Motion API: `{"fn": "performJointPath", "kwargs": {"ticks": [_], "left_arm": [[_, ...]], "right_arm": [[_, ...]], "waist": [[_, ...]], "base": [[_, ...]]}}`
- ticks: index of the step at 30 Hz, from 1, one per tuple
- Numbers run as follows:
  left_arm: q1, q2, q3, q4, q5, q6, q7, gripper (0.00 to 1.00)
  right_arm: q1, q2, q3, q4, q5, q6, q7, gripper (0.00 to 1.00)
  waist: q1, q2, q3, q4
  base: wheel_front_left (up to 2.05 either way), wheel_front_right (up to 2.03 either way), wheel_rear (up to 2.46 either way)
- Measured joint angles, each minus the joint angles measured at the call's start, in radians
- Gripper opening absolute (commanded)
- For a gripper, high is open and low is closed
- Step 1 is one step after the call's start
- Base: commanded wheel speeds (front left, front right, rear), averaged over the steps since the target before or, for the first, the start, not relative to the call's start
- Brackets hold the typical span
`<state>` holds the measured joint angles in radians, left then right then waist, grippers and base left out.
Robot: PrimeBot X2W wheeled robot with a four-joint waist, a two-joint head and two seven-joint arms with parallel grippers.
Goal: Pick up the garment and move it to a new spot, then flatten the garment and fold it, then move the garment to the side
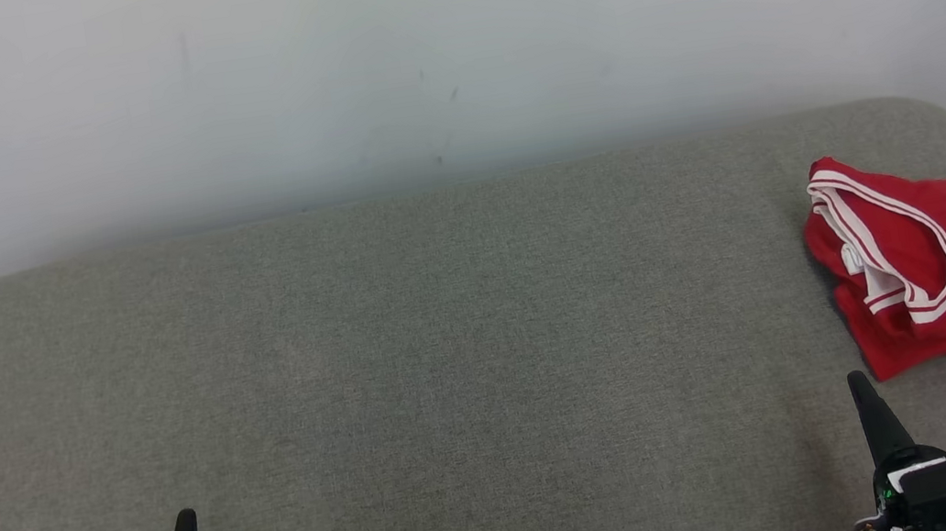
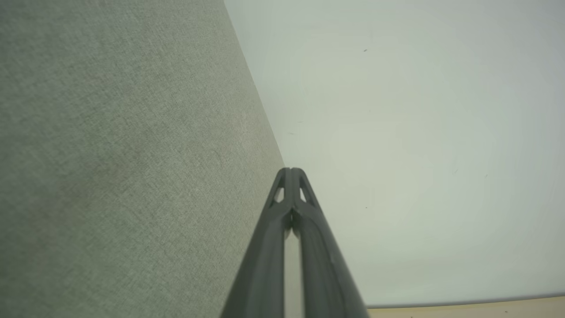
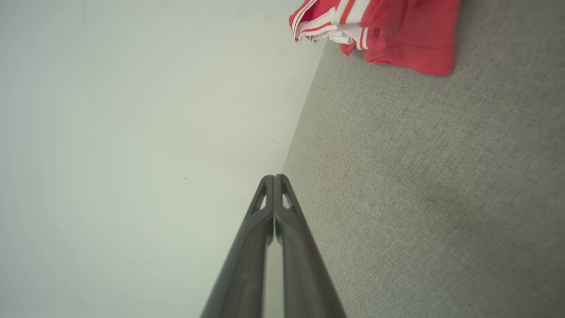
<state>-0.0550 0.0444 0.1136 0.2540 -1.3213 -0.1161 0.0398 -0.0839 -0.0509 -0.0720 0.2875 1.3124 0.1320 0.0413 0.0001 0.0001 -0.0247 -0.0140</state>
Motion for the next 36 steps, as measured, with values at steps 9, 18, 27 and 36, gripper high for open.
{"fn": "performJointPath", "kwargs": {"ticks": [9,18,27,36], "left_arm": [[-0.011,0.001,0.000,-0.001,-0.073,-0.005,0.021,0.00],[-0.021,0.002,0.000,-0.002,-0.134,-0.007,0.035,0.00],[-0.034,0.002,0.000,-0.004,-0.198,-0.008,0.052,0.00],[-0.044,0.002,0.000,-0.005,-0.258,-0.012,0.066,0.00]], "right_arm": [[-0.006,0.000,-0.011,-0.011,0.076,0.000,0.020,0.00],[-0.011,0.000,-0.020,-0.018,0.139,0.000,0.034,0.00],[-0.016,0.000,-0.029,-0.030,0.205,0.000,0.050,0.00],[-0.019,0.000,-0.039,-0.038,0.267,0.000,0.066,0.00]], "waist": [[0.0000,0.0000,0.006,0.003],[0.0000,0.0000,0.012,0.006],[0.0000,0.0000,0.018,0.009],[0.0000,0.0000,0.025,0.012]], "base": [[0.00,0.00,0.00],[0.00,0.00,0.00],[0.00,0.00,0.00],[0.00,0.00,0.00]]}}
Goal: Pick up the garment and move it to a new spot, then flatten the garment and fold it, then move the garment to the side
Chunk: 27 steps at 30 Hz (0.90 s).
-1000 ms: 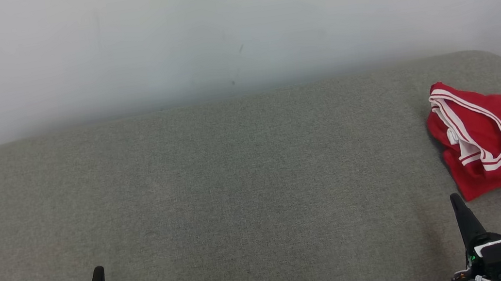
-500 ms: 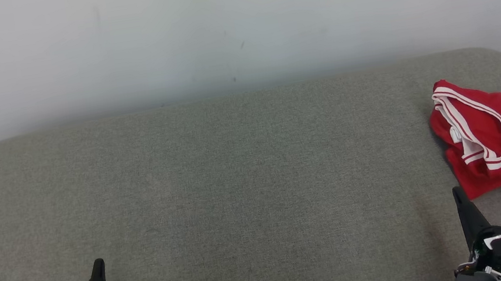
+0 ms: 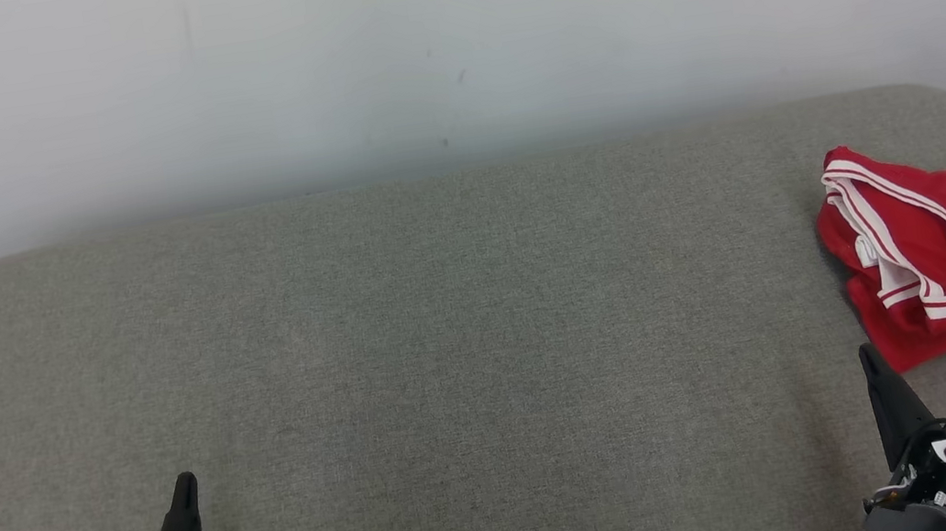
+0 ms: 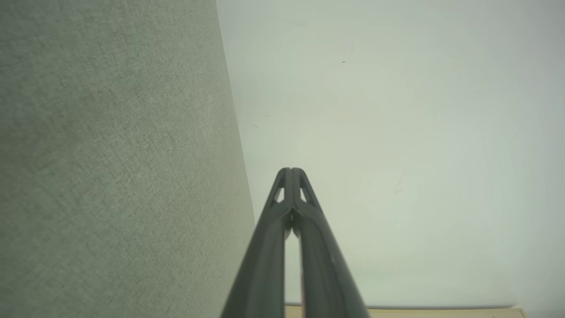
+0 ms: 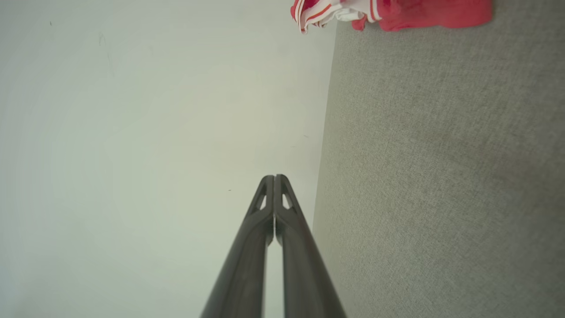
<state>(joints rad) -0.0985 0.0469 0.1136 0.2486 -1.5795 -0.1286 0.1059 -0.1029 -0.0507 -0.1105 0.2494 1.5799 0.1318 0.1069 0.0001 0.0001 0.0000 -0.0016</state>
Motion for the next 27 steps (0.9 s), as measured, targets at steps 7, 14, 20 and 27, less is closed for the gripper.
{"fn": "performJointPath", "kwargs": {"ticks": [7,14,20,27], "left_arm": [[-0.005,0.000,0.000,-0.001,-0.031,-0.001,0.008,0.00],[-0.005,0.001,0.000,-0.001,-0.031,-0.001,0.008,0.00],[-0.005,0.001,0.000,-0.001,-0.031,-0.001,0.008,0.00],[-0.005,0.001,0.000,-0.001,-0.031,-0.001,0.008,0.00]], "right_arm": [[-0.001,0.000,-0.004,-0.004,0.032,0.000,0.007,0.00],[-0.002,0.000,-0.004,-0.005,0.032,0.000,0.007,0.00],[-0.002,0.000,-0.004,-0.005,0.032,0.000,0.007,0.00],[-0.002,0.000,-0.004,-0.005,0.032,0.000,0.007,0.00]], "waist": [[0.0000,0.0000,0.003,0.002],[0.0000,0.0000,0.003,0.002],[-0.0001,0.0000,0.003,0.002],[-0.0002,0.0000,0.003,0.002]], "base": [[0.00,0.00,0.00],[0.00,0.00,0.00],[0.00,0.00,0.00],[0.00,0.00,0.00]]}}
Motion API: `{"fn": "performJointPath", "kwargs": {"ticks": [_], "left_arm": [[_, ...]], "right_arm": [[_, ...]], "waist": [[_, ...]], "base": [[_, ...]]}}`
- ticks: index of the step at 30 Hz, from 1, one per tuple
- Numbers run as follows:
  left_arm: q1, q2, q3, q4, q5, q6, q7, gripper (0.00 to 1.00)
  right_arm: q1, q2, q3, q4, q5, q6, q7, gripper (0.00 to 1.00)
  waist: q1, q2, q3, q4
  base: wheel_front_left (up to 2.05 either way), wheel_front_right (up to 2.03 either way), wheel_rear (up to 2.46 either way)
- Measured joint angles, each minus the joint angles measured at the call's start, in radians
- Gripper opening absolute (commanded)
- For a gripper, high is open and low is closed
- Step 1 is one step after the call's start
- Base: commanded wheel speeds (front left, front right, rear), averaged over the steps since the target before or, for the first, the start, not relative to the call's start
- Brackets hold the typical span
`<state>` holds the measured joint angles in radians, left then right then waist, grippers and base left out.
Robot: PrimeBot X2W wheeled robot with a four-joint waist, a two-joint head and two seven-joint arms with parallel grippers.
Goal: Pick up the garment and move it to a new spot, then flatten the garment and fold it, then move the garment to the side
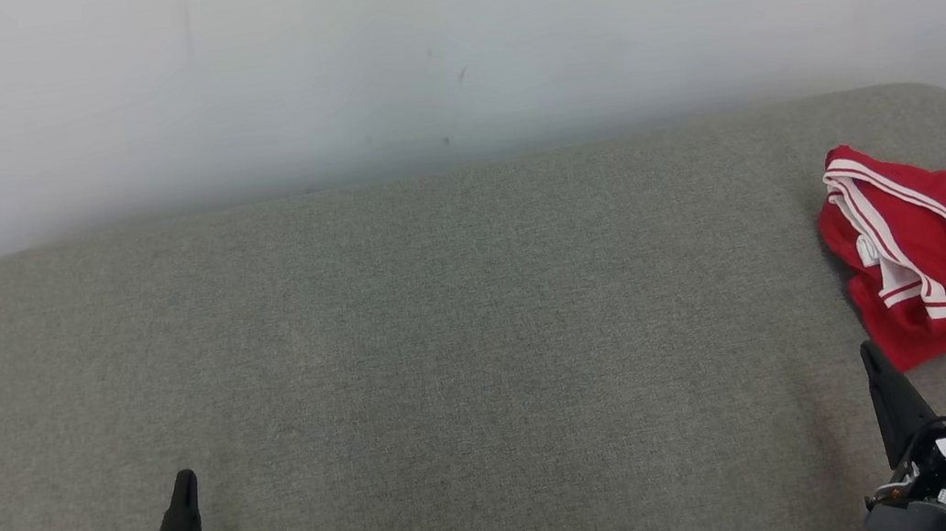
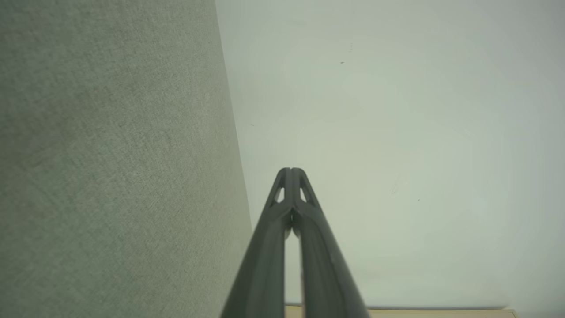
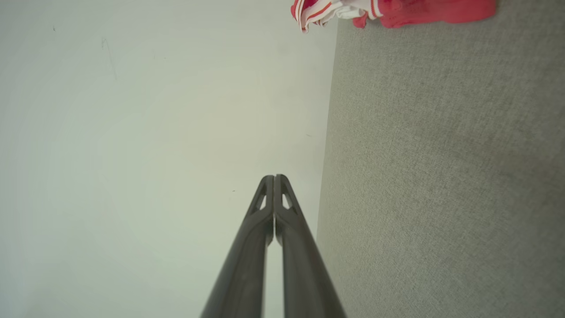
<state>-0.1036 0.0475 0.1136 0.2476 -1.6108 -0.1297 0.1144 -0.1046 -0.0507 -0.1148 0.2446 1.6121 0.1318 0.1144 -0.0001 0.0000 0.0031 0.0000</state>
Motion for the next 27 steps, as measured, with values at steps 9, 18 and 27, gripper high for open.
{"fn": "performJointPath", "kwargs": {"ticks": [9,18,27], "left_arm": [[0.000,0.000,0.000,0.000,0.000,0.000,0.000,0.00],[0.000,0.000,0.000,0.000,0.000,-0.001,0.000,0.00],[0.000,0.000,0.000,0.000,0.000,-0.001,0.000,0.00]], "right_arm": [[0.000,0.000,0.000,0.000,0.000,0.000,0.000,0.00],[0.000,0.000,0.000,0.000,0.000,0.000,0.000,0.00],[0.000,0.000,0.000,0.000,0.000,0.000,0.000,0.00]], "waist": [[0.0000,0.0000,0.000,0.000],[0.0000,0.0000,0.000,0.000],[0.0001,0.0000,0.000,0.000]], "base": [[0.00,0.00,0.00],[0.00,0.00,0.00],[0.00,0.00,0.00]]}}
